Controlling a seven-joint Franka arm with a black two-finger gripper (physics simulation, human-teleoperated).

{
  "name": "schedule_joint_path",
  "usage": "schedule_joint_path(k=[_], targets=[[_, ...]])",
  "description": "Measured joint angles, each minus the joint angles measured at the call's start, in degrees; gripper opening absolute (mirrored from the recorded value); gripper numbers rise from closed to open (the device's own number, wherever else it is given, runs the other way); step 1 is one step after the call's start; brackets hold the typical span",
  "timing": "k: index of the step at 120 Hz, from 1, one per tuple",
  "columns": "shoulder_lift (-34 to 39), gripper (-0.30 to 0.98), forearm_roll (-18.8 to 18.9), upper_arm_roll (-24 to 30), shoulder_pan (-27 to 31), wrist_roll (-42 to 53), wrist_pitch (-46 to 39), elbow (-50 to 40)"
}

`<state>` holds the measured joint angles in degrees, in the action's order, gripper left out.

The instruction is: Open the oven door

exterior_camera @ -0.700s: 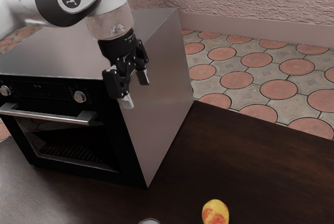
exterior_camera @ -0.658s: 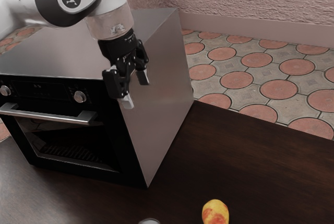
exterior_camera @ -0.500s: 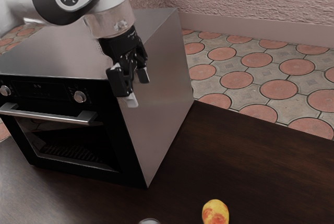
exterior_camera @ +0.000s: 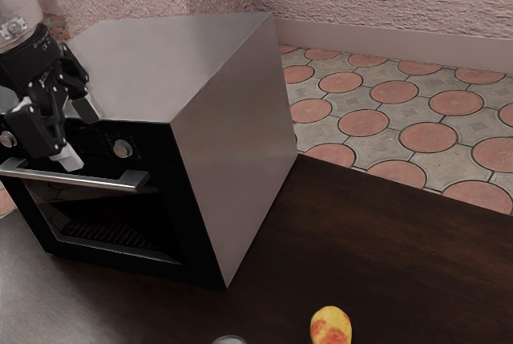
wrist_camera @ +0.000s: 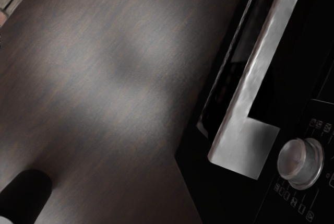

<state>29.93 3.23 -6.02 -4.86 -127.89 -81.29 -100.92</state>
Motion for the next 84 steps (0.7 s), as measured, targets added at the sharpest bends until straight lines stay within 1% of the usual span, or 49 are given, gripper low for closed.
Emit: schedule_joint_path(k=[4, 8, 14, 23, 36, 52, 73, 84], targets=[[4.02, 0.69, 1.31, 0.66, 0.23, 0.04, -1.53, -4.45], [6.51, 0.69, 2.37, 1.0, 0.38, 0.19, -2.96, -7.09], [8.96, 0.69, 3.51, 1.09, 0.64, 0.59, -5.5, -11.17], [10.84, 0.69, 4.52, 0.88, 3.05, 2.0, -9.45, -15.26], [11.31, 0.69, 5.21, 0.78, 7.06, 5.55, -13.16, -16.74], [11.88, 0.69, 5.44, 0.74, 11.51, 9.89, -15.7, -19.56], [11.7, 0.69, 5.21, 0.74, 14.73, 14.78, -17.31, -20.06], [11.23, 0.69, 5.07, 0.77, 15.48, 16.97, -17.78, -20.07]])
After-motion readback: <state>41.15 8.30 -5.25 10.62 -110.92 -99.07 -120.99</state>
